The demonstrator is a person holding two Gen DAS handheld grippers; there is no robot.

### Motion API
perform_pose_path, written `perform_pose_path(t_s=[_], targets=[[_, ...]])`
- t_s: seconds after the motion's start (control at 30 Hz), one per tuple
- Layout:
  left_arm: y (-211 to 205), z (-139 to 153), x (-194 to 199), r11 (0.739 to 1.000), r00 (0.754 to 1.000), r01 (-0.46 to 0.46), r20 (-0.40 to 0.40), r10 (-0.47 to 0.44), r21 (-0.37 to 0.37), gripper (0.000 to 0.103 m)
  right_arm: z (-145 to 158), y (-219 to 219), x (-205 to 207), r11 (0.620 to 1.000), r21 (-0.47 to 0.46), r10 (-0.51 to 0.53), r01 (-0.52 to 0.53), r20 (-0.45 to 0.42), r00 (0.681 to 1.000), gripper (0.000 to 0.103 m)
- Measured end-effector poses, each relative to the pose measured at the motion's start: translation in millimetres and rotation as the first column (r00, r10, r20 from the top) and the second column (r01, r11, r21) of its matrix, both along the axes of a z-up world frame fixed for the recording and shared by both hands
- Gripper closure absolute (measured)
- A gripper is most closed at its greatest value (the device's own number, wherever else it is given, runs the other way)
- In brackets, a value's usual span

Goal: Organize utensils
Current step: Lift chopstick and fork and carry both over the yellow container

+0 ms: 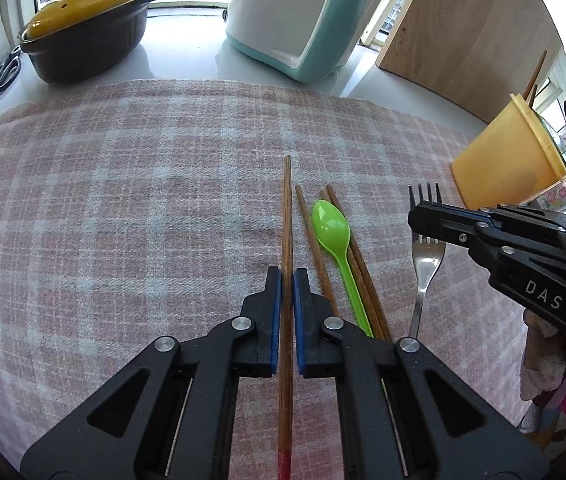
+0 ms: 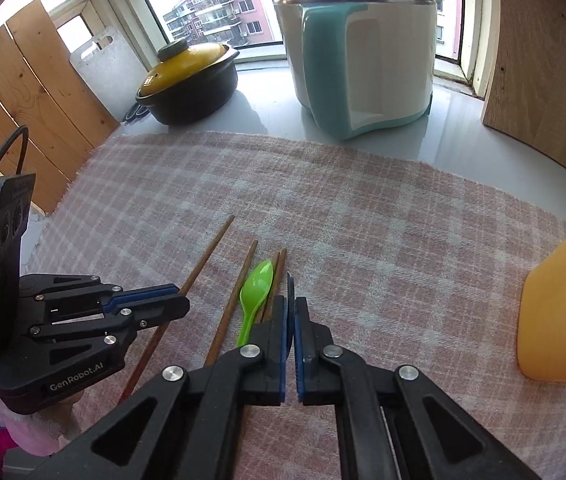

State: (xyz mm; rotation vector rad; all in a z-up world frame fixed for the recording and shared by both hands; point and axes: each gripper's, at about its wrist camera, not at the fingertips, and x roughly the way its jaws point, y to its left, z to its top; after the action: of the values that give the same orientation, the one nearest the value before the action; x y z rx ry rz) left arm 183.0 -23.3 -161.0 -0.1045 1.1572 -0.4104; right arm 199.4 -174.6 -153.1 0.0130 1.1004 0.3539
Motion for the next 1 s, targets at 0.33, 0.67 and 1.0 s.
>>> perform_pose_path(t_s=[0.33,0.67,1.0], targets=[[-2,51,-27,0.998,0.993,-0.025,0.118,0.032,-0.059,0.099,44,-24,-26,1.000,0.000,0.008,-0.008,0.101,0.995,0.103],[-42,82,-39,0.996,0.979,-0.002,0.201,0.019,-0.084,0.099,80,-61,-52,1.000,-0.007,-0.001,0.002,0.185,0.983,0.103],[-82,113,-40,0.993,0.961,0.022,0.276,0.011,-0.116,0.099,110,-108,-69,0.999,0.012,-0.047,0.045,0.236,0.971,0.103]])
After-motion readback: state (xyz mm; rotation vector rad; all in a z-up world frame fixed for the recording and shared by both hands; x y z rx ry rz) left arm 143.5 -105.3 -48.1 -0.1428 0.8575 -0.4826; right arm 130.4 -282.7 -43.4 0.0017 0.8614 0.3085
